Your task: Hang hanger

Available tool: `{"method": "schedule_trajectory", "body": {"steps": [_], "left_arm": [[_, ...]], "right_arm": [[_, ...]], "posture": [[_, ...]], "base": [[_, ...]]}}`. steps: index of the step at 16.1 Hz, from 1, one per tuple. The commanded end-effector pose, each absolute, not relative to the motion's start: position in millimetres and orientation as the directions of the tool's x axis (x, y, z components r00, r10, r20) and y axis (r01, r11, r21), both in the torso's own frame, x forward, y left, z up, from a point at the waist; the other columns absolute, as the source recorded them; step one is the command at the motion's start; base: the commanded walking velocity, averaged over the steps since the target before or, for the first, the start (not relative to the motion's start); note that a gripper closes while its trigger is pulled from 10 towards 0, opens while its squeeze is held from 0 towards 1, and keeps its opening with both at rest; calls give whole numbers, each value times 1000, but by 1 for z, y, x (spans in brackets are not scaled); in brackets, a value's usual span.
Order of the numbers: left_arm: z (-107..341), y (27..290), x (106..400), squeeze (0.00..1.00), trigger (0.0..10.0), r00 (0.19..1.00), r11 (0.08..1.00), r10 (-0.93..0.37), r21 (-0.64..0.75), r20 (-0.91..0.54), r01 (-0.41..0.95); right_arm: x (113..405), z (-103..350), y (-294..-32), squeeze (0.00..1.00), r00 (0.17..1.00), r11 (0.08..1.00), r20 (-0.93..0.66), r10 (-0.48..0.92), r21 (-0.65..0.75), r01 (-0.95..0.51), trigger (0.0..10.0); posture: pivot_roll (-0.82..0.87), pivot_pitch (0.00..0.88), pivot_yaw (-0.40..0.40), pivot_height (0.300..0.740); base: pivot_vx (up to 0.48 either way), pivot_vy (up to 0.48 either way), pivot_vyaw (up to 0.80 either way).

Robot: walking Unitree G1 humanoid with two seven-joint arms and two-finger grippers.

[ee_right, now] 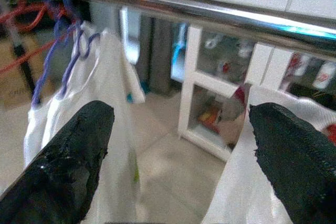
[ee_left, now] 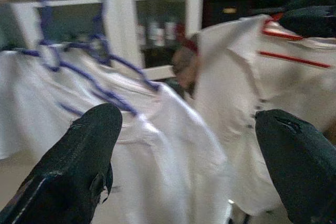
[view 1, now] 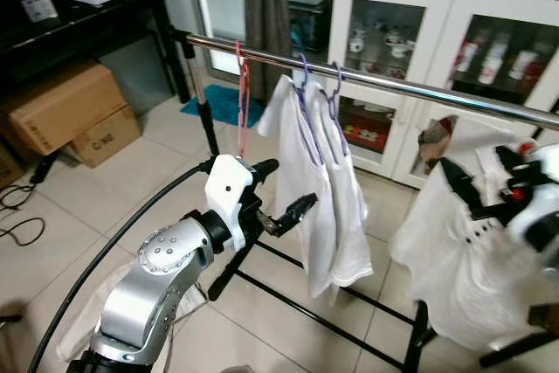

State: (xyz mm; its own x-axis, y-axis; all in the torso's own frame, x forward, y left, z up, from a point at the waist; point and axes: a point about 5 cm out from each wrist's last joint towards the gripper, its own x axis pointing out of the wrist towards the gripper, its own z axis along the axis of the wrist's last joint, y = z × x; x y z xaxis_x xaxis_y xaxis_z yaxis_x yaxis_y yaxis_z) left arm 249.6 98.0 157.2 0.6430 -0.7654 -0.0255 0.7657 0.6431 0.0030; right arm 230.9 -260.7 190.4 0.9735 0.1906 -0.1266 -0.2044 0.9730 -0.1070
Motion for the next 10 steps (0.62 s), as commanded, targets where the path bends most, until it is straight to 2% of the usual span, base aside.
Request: {"method": "schedule_trajectory", "body": {"steps": [1,3,4,5,7,8,10], "left_arm": [[157,98,247,1000,10000,618,619,-785,-3,-44,786],[155,98,243,1000,10000,588,589,-806,-5,-68,808],[153,98,239,663,10000,546,549,-833,-14,-90,836],[153,97,237,75,10000,518,522,-850,-25,-93,853],[154,94,234,0,10000,463,469,-881,-49,-92,882],[155,93,232,0,10000,438,444,-894,-60,-93,894],[155,93,232,0,10000,438,444,-894,-60,-93,894]], "right_arm": [[224,193,-266,1000,962,966,-164,218,-102,-236,10000],[218,193,-282,1000,959,969,-228,171,-136,-205,10000],[216,194,-302,1000,963,981,-263,65,-159,-110,10000],[217,195,-311,0,964,986,-264,7,-161,-51,10000],[223,194,-314,0,965,991,-261,-21,-136,-16,10000],[227,192,-313,0,963,991,-268,-15,-132,-22,10000],[227,192,-313,0,963,991,-268,-15,-132,-22,10000]], "posture": [[60,20,70,740],[57,19,73,740],[51,19,81,740],[49,17,82,740],[48,16,87,740],[48,15,88,740],[48,15,88,740]], "base": [[0,0,0],[0,0,0],[0,0,0],[0,0,0],[0,0,0],[0,0,0],[0,0,0]]}}
